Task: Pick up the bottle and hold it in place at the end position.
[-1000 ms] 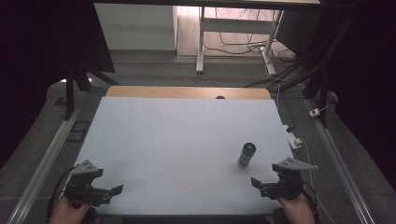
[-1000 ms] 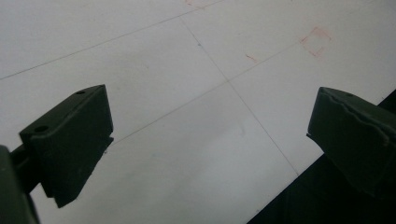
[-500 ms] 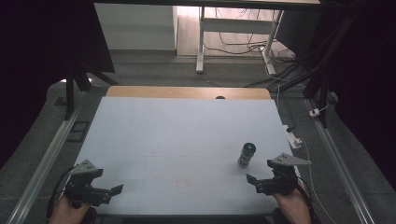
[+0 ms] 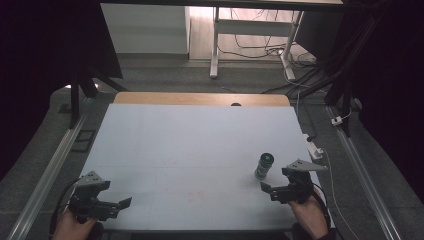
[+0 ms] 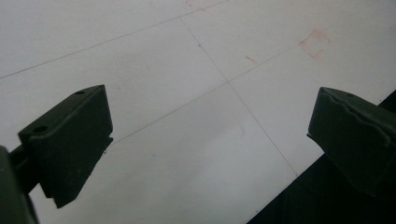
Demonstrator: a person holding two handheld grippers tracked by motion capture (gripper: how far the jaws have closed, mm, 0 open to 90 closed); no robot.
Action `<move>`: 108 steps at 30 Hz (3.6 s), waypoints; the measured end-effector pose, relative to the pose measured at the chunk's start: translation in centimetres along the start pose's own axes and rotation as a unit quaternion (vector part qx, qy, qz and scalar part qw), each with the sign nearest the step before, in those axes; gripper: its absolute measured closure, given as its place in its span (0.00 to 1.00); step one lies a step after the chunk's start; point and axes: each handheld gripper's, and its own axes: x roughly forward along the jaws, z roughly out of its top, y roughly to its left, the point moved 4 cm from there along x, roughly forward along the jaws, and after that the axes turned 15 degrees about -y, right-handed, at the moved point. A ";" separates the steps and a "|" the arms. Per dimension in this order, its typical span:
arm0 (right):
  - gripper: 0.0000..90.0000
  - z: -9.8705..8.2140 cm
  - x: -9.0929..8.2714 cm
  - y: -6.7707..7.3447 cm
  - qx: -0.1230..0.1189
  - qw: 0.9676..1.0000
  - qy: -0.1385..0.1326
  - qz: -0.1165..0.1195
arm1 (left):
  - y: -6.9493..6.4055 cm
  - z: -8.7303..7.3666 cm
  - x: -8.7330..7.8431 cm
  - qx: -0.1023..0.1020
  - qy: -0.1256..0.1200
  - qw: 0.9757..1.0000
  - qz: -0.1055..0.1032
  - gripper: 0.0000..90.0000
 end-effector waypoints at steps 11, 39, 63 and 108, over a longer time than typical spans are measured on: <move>0.00 0.0 2.1 -0.8 -0.028 0.999 0.020 -0.016 | 0.0 0.0 0.0 -0.002 0.000 1.000 0.001 0.01; 0.23 -0.9 6.0 -2.8 -0.054 0.996 0.063 0.011 | 0.0 0.0 0.0 -0.002 0.001 1.000 0.000 0.01; 0.58 -0.2 6.0 -2.1 -0.087 0.994 0.070 0.002 | 0.0 0.0 0.0 0.000 0.002 1.000 -0.001 0.01; 0.58 4.7 9.9 2.3 -0.099 0.991 0.044 0.073 | 0.1 0.0 0.0 -0.005 0.002 1.000 -0.001 0.01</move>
